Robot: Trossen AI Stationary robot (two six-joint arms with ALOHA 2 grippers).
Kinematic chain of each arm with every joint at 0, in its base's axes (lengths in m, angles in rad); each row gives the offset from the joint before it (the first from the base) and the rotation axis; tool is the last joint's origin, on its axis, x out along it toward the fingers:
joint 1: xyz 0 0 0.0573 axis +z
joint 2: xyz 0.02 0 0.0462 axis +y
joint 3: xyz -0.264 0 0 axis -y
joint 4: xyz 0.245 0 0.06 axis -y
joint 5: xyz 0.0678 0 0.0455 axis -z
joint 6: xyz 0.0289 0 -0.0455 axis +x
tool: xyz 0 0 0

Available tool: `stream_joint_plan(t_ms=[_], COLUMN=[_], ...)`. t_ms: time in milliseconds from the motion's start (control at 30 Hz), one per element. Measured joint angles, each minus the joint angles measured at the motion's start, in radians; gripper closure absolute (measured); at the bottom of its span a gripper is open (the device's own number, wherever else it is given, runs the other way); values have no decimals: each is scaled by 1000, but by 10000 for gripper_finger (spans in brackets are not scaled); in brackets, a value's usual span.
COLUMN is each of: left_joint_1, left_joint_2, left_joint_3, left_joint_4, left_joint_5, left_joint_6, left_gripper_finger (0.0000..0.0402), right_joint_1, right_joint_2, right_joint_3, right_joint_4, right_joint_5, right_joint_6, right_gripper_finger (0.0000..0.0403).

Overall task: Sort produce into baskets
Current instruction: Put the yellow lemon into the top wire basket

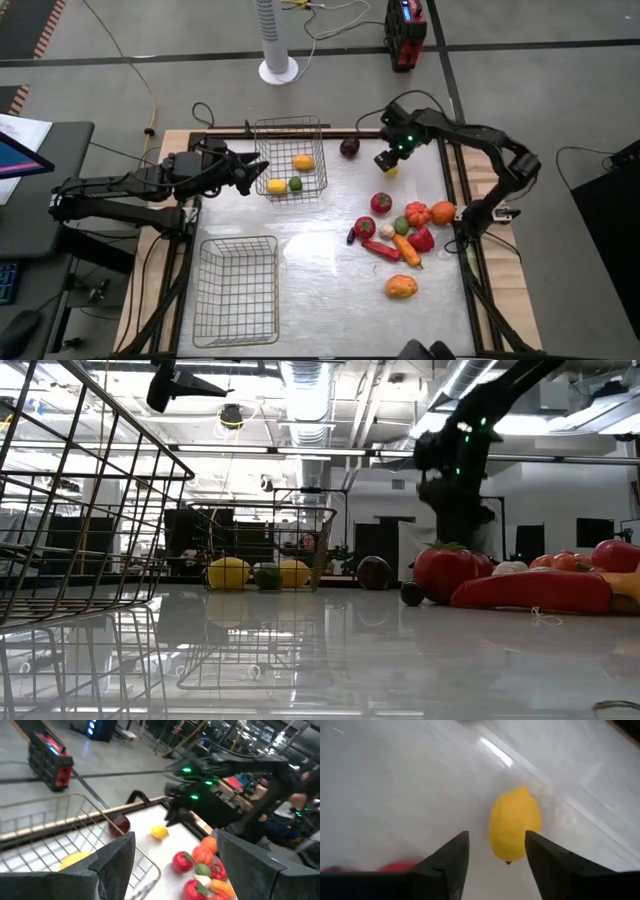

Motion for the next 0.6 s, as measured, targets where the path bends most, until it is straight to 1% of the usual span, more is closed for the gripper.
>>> stream_joint_plan(t_ms=[100, 233, 333, 433, 600], left_joint_1=[0, 9, 20, 25, 24], left_joint_2=[0, 0, 0, 0, 0], left_joint_3=[0, 0, 0, 0, 0], left_joint_4=[14, 20, 27, 25, 24], left_joint_5=[-33, -41, -16, 14, 31], left_joint_6=[38, 70, 58, 55, 50], left_gripper_finger=[133, 133, 133, 133, 133], right_joint_1=[31, 67, 92, 103, 101], right_joint_2=[-61, -124, -136, -108, -11], right_joint_3=[0, 1, -2, -23, -42], right_joint_4=[36, 56, 57, 53, 99], right_joint_5=[-10, -31, -30, -30, -29], right_joint_6=[27, 53, 31, 19, 3], right_gripper_finger=[228, 267, 270, 239, 145])
